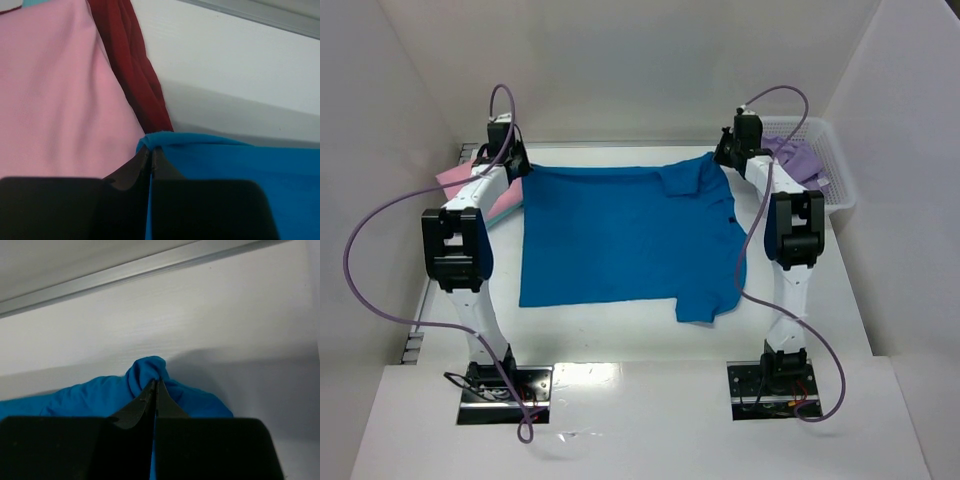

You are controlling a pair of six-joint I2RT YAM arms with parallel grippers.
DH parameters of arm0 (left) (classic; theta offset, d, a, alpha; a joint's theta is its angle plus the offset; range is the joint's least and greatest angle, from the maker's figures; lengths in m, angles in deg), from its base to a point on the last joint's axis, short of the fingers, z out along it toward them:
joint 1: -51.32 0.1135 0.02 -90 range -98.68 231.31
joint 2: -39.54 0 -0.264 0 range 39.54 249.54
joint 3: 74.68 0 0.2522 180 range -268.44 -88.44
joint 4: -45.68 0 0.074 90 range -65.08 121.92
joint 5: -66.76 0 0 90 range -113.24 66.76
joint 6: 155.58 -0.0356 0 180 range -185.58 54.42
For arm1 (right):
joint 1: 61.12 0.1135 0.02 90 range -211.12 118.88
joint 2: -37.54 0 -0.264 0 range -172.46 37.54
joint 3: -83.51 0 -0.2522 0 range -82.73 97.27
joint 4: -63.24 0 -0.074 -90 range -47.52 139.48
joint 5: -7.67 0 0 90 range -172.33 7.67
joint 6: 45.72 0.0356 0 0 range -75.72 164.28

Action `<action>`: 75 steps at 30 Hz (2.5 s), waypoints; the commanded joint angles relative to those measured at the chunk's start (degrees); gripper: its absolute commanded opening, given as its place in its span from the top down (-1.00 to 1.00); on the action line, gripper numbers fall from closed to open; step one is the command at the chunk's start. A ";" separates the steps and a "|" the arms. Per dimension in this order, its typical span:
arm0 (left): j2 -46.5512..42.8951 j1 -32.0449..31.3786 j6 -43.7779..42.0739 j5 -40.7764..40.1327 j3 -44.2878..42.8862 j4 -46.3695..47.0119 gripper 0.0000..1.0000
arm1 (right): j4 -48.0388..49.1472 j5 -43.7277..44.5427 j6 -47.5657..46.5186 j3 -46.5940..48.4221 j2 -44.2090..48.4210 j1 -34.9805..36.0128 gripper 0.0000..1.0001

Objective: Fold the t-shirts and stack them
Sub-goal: Flatten out the tshirt

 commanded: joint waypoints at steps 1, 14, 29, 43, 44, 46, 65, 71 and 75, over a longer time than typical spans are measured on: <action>0.64 1.85 -0.01 0.08 -3.16 3.53 1.00 | 0.39 0.83 -2.12 7.04 -2.66 -0.63 1.00; 3.54 2.46 -0.01 8.69 -3.78 3.54 1.00 | -1.98 -5.14 -2.65 11.81 -7.15 -0.63 -0.27; 5.13 2.46 -0.63 7.46 -5.62 3.54 1.00 | -3.31 -6.82 -2.74 7.86 -6.44 3.68 -0.18; 5.13 2.99 -1.15 6.23 -7.20 3.02 1.00 | -5.59 1.35 -0.98 7.33 -8.72 3.68 0.03; 5.13 2.99 -1.15 6.23 -7.20 3.01 1.00 | -6.20 1.35 -0.98 8.02 -8.73 3.68 0.07; 5.65 3.51 -1.15 6.23 -7.20 3.01 1.00 | -6.82 1.35 -0.46 9.07 -10.30 3.68 0.07; 6.18 4.05 -1.68 7.28 -7.20 2.48 1.00 | -6.82 -2.60 1.21 13.39 -14.71 3.68 0.61; 6.18 4.05 -1.68 7.28 -7.20 2.48 1.00 | -7.35 -2.60 1.74 13.92 -14.71 3.68 1.00; 6.18 4.05 -1.68 7.28 -7.20 2.48 1.00 | -7.97 -2.60 2.27 16.20 -13.92 3.68 1.00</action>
